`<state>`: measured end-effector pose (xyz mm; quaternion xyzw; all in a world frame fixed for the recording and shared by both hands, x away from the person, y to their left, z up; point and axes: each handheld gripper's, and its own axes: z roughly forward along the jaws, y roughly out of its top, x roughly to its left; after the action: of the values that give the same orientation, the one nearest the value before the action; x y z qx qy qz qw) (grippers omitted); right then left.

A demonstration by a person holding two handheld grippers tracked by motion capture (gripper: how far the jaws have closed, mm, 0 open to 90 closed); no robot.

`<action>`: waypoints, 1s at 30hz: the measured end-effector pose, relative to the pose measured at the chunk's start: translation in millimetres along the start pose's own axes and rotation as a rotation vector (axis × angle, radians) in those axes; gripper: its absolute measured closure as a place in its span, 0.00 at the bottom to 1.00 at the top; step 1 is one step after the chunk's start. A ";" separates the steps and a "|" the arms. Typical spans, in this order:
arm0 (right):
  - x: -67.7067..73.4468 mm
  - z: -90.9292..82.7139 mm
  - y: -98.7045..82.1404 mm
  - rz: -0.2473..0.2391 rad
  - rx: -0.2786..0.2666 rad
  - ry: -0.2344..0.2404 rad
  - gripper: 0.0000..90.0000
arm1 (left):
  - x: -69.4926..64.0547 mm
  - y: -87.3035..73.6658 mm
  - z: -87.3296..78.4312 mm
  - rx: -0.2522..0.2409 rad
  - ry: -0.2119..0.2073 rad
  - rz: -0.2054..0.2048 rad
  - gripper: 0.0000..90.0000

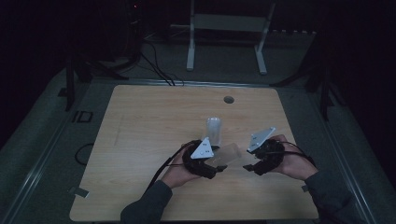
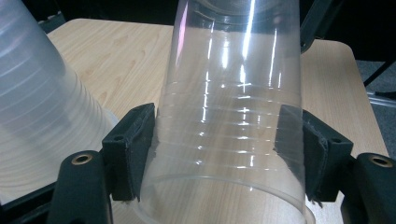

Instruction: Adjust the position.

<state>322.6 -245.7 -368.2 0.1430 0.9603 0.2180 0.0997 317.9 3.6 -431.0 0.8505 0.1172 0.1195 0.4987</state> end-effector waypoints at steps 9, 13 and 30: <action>0.4 -1.7 7.2 -0.034 0.044 0.011 0.42 | 2.3 -3.0 -2.5 0.019 -0.034 0.004 0.33; 0.6 -1.8 8.9 -0.050 0.065 0.018 0.41 | 4.7 -4.8 -3.5 0.023 -0.044 -0.007 0.33; 3.3 -3.1 22.6 -0.107 0.147 0.037 0.39 | 5.2 -5.4 -1.9 0.065 -0.086 0.002 0.33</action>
<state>324.0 -226.4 -355.8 0.0942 0.9816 0.1438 0.0829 321.8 9.4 -434.4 0.8706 0.0987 0.0792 0.4755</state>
